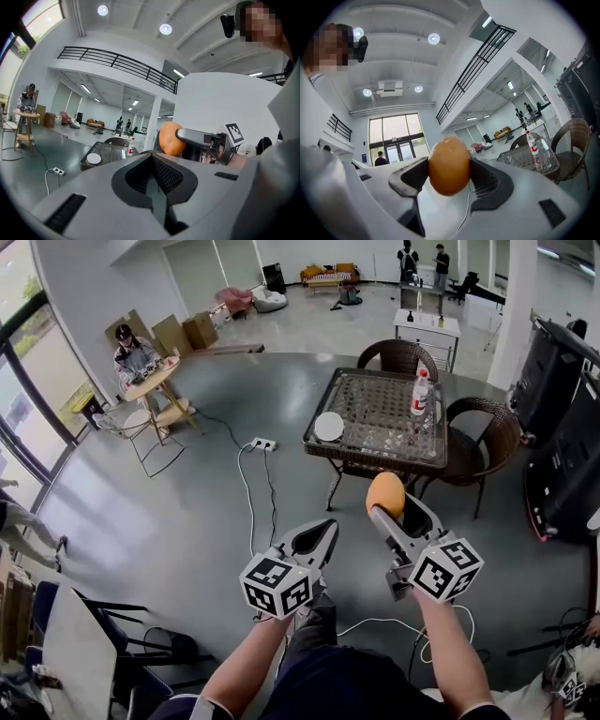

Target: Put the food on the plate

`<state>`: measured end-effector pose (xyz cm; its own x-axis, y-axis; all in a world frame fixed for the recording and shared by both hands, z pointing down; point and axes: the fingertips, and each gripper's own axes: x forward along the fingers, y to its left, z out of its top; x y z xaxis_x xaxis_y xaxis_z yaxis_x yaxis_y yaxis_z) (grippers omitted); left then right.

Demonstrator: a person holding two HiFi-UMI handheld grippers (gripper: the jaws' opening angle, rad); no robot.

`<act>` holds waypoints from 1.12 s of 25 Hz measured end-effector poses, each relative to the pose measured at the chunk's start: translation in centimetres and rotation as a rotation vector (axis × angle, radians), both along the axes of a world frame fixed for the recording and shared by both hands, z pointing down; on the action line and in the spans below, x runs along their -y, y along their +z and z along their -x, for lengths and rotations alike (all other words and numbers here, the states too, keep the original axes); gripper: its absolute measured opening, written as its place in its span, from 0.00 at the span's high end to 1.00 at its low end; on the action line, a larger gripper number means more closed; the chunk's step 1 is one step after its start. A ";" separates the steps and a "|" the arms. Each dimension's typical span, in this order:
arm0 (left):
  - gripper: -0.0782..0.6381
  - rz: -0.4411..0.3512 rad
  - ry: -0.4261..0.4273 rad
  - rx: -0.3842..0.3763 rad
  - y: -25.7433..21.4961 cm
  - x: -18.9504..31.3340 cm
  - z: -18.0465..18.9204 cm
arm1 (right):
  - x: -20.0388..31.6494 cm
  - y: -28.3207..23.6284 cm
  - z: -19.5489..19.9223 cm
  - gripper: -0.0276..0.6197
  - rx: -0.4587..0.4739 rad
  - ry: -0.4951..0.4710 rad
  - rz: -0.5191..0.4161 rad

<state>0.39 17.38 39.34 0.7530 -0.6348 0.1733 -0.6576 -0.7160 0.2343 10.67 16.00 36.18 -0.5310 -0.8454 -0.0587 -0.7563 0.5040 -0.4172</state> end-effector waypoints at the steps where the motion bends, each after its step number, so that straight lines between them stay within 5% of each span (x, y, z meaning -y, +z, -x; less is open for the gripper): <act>1: 0.88 -0.002 0.001 -0.001 0.1 0.7 0.1 | 0.7 0.0 0.0 0.52 -0.001 0.000 -0.003; 28: 0.88 0.095 0.105 -0.027 2.6 31.4 5.7 | 31.1 2.8 6.2 0.52 0.001 0.085 0.105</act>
<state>-5.31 -13.99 41.90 0.8197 -0.5339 0.2075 -0.5726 -0.7544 0.3210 4.43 -15.14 39.02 -0.4570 -0.8889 0.0325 -0.7942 0.3913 -0.4649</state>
